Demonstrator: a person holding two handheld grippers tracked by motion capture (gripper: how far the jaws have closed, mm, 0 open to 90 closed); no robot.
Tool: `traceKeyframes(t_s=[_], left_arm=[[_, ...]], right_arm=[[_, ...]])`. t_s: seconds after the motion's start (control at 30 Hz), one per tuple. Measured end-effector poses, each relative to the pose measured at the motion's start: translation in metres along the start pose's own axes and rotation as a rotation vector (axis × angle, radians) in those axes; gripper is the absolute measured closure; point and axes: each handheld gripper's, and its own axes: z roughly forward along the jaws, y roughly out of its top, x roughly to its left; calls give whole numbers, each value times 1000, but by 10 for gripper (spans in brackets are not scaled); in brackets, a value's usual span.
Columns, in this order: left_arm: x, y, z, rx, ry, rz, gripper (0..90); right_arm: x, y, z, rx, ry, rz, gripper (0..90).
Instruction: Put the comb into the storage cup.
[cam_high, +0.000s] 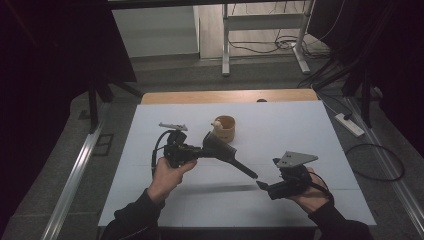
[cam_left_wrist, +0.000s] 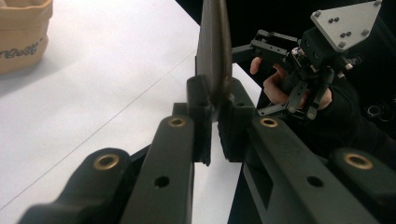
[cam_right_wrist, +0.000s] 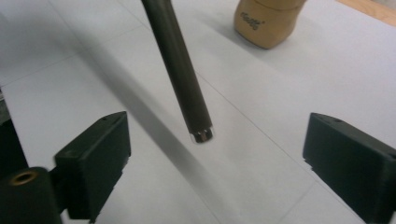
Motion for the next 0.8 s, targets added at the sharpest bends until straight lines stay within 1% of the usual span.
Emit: traceKeyframes(t_s=[0.13,0.3,0.47,0.7,0.8], left_arm=[[1,0,-2,-2,8,2,829],[3,2,-5,-12,26,5,830],[2,3,-9,-20,43,12,829],[5,5,-13,-30,55,10,829],[6,6,-15,-35,63,14,829]], right_arm=[[-4,-2,-3,0,-1,22,50],[-8,-6,-7,-1,0,26,38],[-11,-10,-9,15,-17,44,2],[-15,-16,-11,47,-29,66,0],[-16,-19,-12,62,-31,65,0]])
